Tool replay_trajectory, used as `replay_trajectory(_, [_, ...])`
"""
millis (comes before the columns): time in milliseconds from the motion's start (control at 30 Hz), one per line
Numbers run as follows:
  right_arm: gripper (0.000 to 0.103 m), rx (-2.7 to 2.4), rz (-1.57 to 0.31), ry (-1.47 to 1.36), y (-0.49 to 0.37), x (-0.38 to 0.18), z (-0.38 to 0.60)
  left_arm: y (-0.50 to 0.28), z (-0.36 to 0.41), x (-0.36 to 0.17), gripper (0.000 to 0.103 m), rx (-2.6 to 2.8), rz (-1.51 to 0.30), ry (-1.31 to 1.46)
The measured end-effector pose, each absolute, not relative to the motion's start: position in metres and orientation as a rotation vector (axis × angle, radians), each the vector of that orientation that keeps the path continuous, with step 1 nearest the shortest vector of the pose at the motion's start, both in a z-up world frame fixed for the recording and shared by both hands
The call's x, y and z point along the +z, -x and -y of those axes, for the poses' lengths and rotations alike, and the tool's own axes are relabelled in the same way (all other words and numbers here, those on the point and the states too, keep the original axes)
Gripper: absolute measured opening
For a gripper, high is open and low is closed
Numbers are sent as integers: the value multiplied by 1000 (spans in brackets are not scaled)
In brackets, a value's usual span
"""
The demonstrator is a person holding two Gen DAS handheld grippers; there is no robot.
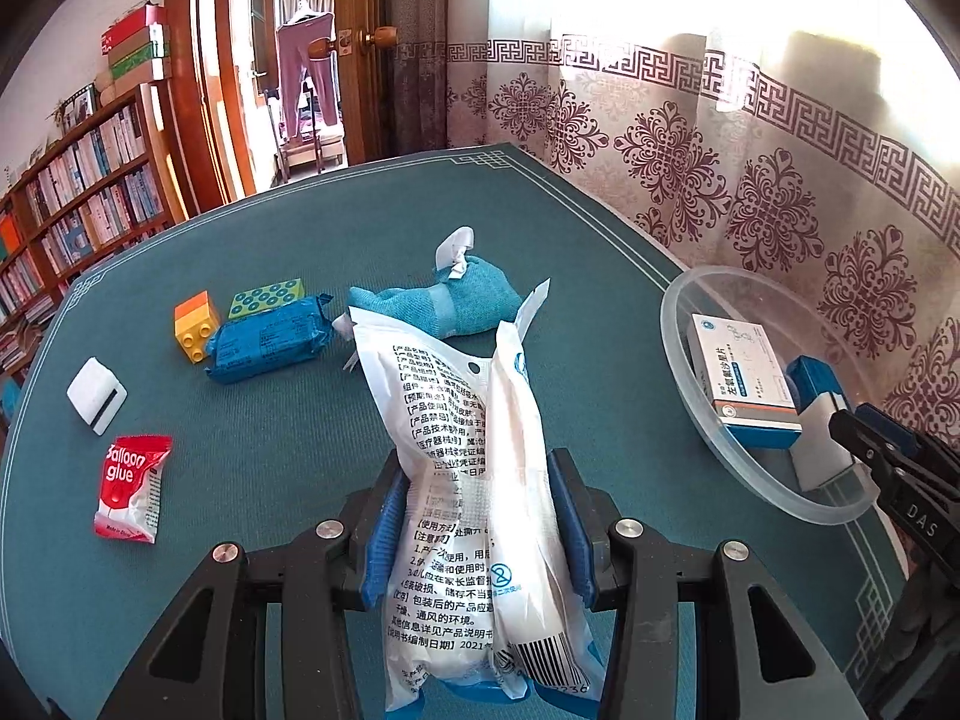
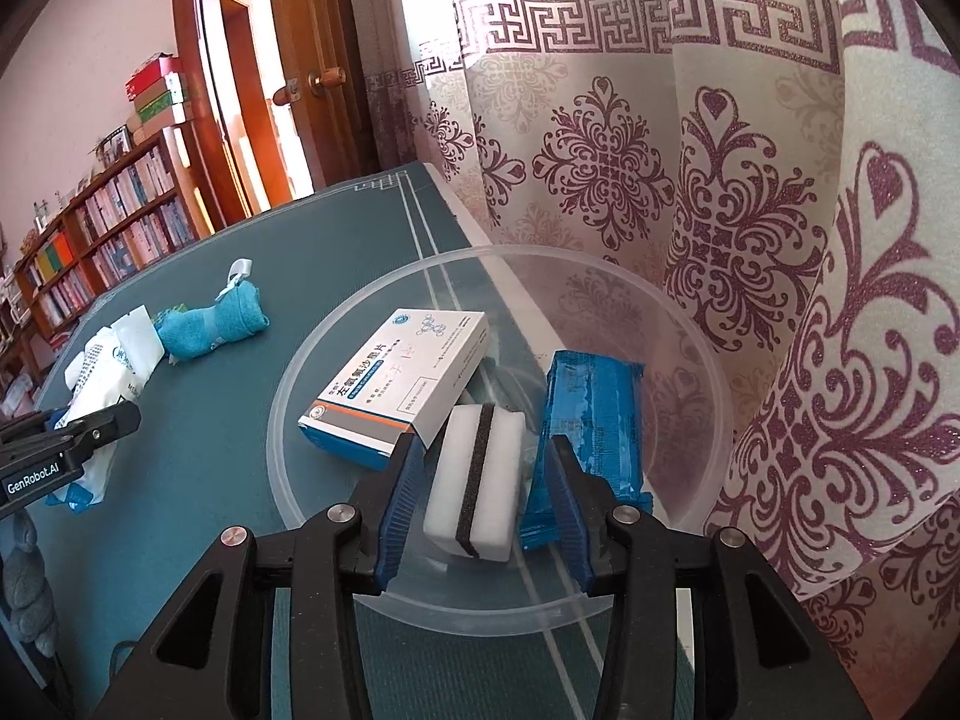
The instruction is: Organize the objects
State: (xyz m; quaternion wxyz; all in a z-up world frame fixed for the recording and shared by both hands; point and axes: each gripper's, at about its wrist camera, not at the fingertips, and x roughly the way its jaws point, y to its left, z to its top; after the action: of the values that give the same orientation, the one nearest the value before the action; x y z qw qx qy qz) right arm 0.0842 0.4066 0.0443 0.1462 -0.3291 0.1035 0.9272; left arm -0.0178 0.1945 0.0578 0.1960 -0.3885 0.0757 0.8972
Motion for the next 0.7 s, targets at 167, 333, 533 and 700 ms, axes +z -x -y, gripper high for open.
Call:
replay_trajectory(167, [44,2650,-214,927,-90,46,-405,13,-208,64,48,2481,-234,1059])
replay_trajectory(333, [44,2656,-204,913,-96,46,-407,11,-223,68,48,2406,-210,1048])
replay_trajectory(533, [44,2682,-188,866,-105,53,-408,12,-251,75,48,2338,-210,1020])
replay_trajectory(700, [44,2701,-190,855,-110,53,-409,15,-276,75,48,2299,-242,1010])
